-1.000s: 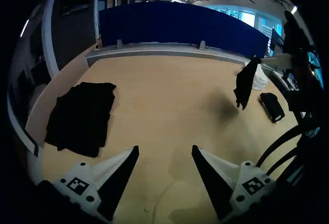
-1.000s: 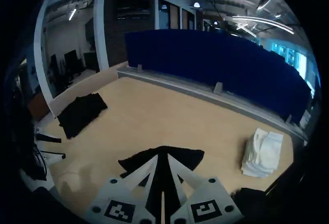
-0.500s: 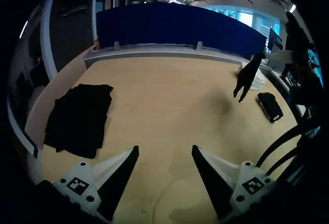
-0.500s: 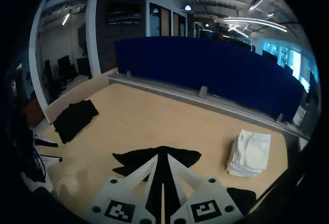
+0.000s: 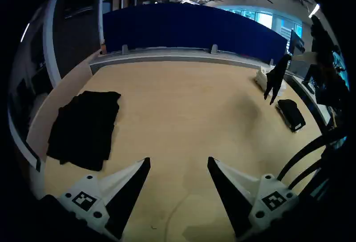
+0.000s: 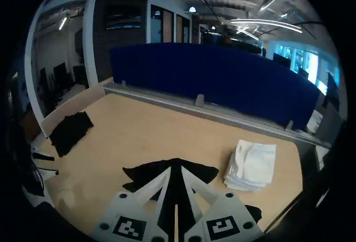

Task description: Fold towel

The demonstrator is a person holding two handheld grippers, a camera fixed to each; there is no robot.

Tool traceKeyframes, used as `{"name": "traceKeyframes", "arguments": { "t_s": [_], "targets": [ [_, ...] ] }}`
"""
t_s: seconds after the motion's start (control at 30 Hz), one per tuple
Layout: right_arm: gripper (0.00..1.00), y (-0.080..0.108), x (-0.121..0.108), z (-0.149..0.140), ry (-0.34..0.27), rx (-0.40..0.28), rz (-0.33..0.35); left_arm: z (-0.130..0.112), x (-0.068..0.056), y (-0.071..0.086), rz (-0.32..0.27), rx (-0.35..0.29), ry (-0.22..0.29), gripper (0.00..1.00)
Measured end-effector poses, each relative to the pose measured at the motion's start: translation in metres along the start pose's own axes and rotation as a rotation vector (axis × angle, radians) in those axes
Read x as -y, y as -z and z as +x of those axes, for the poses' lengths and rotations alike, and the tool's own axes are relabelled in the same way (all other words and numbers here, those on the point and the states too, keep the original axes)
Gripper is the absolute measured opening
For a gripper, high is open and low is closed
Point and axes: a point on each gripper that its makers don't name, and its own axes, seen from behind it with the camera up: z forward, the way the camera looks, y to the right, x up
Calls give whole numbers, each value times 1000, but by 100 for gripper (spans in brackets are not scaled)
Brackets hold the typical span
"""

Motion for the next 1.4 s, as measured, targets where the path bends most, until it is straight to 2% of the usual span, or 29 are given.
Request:
{"name": "traceKeyframes", "arguments": {
  "t_s": [0.47, 0.73, 1.1, 1.4],
  "targets": [
    [1, 6, -88, -3, -35, 30, -114, 0, 2, -4, -1, 5, -3, 95],
    [1, 4, -124, -10, -43, 57, -161, 0, 2, -5, 1, 7, -4, 96],
    [1, -4, -144, -27, -68, 89, -180, 1, -3, -6, -2, 8, -7, 96],
    [1, 8, -145, -46, -90, 110, -194, 1, -4, -6, -3, 9, -10, 96]
  ]
}}
